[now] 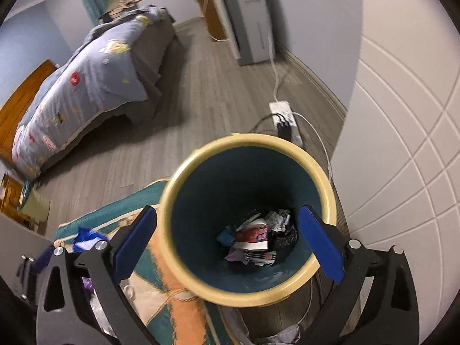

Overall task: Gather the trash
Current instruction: 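Carry the paper cup and blue glove over the bin and open both tools, then move both open tools back over the trash on the cushion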

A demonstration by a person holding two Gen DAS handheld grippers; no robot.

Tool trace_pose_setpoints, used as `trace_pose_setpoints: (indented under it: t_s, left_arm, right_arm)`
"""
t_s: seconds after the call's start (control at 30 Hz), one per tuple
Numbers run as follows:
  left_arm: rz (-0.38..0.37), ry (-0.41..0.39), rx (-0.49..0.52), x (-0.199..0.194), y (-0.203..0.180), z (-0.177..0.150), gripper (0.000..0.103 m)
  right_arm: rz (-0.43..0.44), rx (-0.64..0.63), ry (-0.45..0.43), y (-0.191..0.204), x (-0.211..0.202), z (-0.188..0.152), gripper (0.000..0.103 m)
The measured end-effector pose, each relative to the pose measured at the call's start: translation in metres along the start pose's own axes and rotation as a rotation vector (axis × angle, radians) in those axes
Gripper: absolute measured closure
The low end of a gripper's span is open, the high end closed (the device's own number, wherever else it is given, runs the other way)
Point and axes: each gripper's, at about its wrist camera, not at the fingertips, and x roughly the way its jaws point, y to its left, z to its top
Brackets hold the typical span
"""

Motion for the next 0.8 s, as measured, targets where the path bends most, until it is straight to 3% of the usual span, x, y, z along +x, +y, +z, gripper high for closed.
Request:
trace_pose_setpoints:
  t_s: [0.2, 0.37, 0.63, 0.8]
  left_arm:
    - [0.071, -0.023, -0.077, -0.072, 0.050, -0.024, 0.005]
    - [0.138, -0.022, -0.135, -0.120, 0.078, -0.058, 0.005]
    - [0.212, 0.018, -0.232, -0.143, 0.099, -0.114, 0.005]
    - [0.169, 0.092, -0.277, -0.132, 0.103, -0.144, 0.005]
  right_arm:
    - [0.026, -0.092, 0.000, 0.039, -0.027, -0.015, 0.006]
    - [0.066, -0.082, 0.030, 0.065, -0.045, -0.032, 0.006]
    - [0.093, -0.145, 0.082, 0.122, -0.055, -0.081, 0.006]
    - [0.097, -0.144, 0.141, 0.148, -0.049, -0.111, 0.006]
